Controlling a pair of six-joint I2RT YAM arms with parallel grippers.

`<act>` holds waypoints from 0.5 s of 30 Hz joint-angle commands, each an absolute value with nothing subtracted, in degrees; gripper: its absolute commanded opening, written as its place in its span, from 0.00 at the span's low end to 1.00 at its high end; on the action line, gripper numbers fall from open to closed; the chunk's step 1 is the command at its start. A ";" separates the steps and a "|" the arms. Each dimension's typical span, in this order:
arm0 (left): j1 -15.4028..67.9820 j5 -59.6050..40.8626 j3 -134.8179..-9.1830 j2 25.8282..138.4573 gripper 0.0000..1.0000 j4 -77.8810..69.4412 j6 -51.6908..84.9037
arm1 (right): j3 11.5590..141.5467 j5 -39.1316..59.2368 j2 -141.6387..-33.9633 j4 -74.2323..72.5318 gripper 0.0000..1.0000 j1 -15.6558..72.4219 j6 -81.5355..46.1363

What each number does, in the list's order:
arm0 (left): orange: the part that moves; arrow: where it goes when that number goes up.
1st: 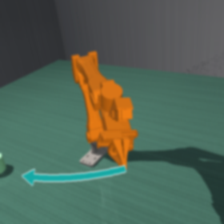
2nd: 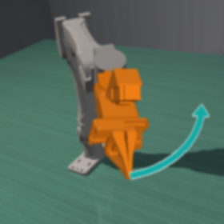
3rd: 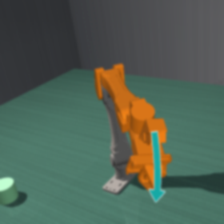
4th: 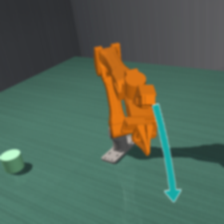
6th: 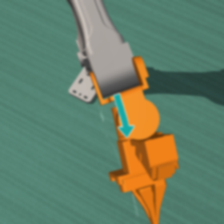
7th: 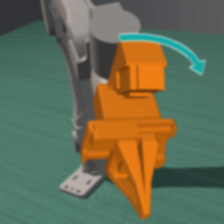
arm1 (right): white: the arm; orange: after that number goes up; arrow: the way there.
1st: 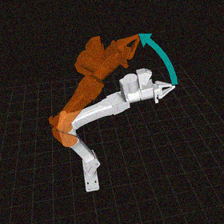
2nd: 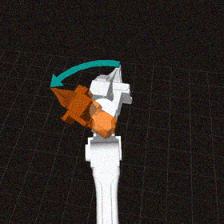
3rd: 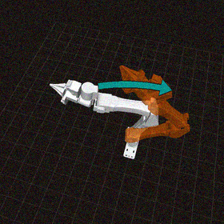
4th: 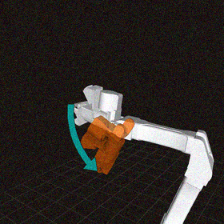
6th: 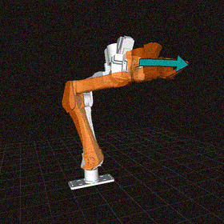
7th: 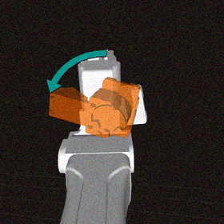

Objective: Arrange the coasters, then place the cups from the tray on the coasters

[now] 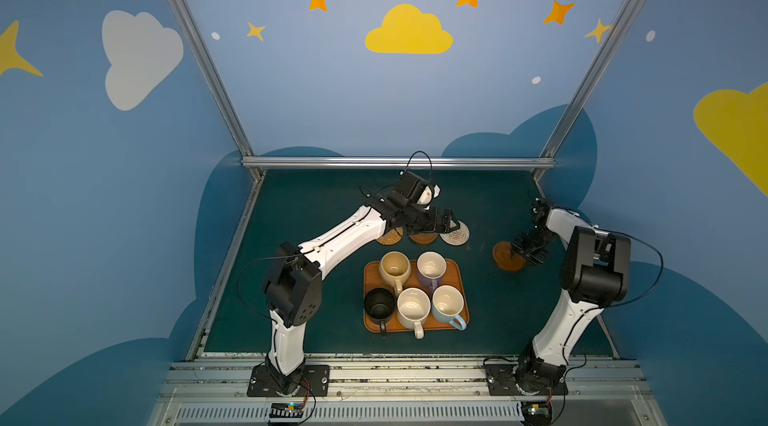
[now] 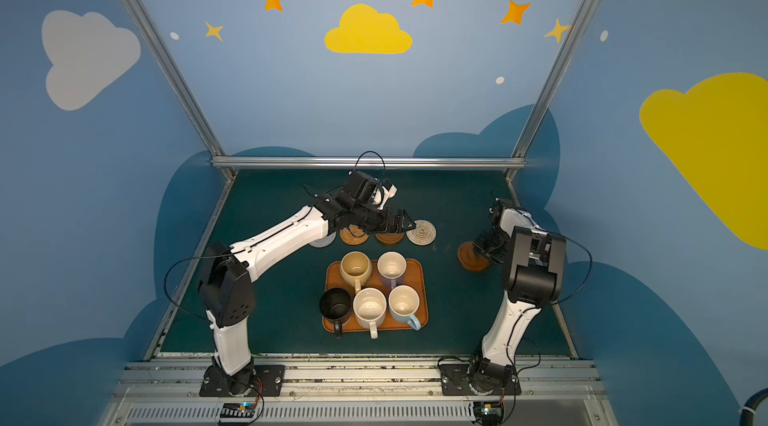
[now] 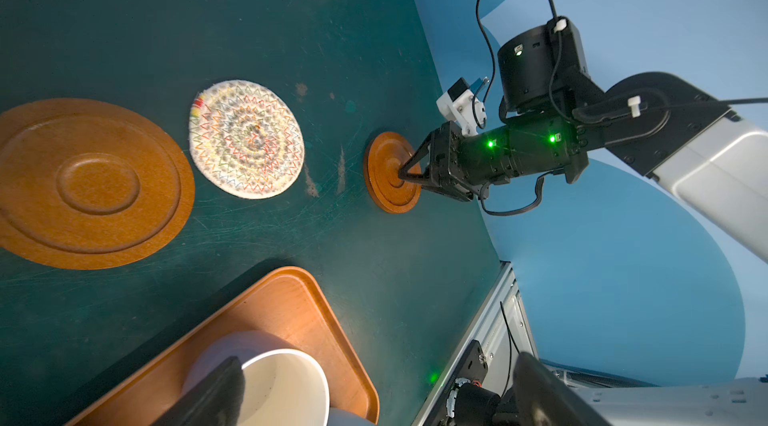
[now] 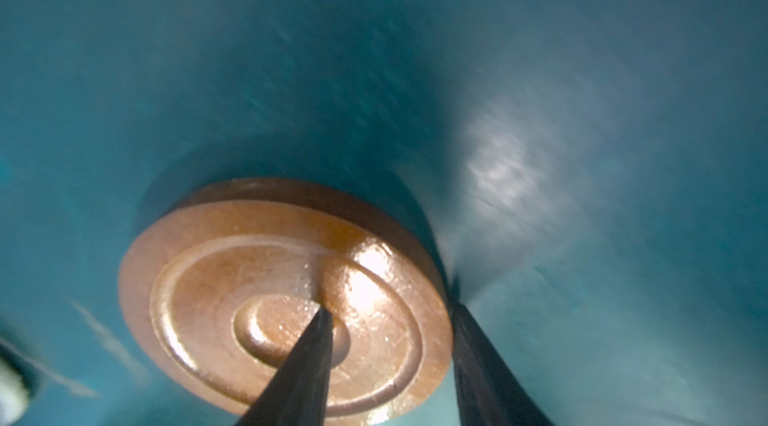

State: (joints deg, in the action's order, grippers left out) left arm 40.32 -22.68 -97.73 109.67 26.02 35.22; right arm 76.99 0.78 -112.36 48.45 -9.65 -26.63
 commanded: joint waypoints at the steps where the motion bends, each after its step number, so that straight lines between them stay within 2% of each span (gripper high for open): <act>1: 39.77 -22.85 -97.37 107.12 1.00 26.17 34.65 | 80.38 2.05 -115.22 50.35 0.46 -7.94 -28.00; 7: 39.47 -19.79 -101.89 110.79 1.00 33.10 33.16 | 86.42 1.76 -119.63 52.00 0.45 -5.83 -30.20; 15: 39.29 -20.49 -101.31 110.65 1.00 31.97 33.15 | 91.04 2.30 -124.07 52.94 0.44 -3.84 -30.42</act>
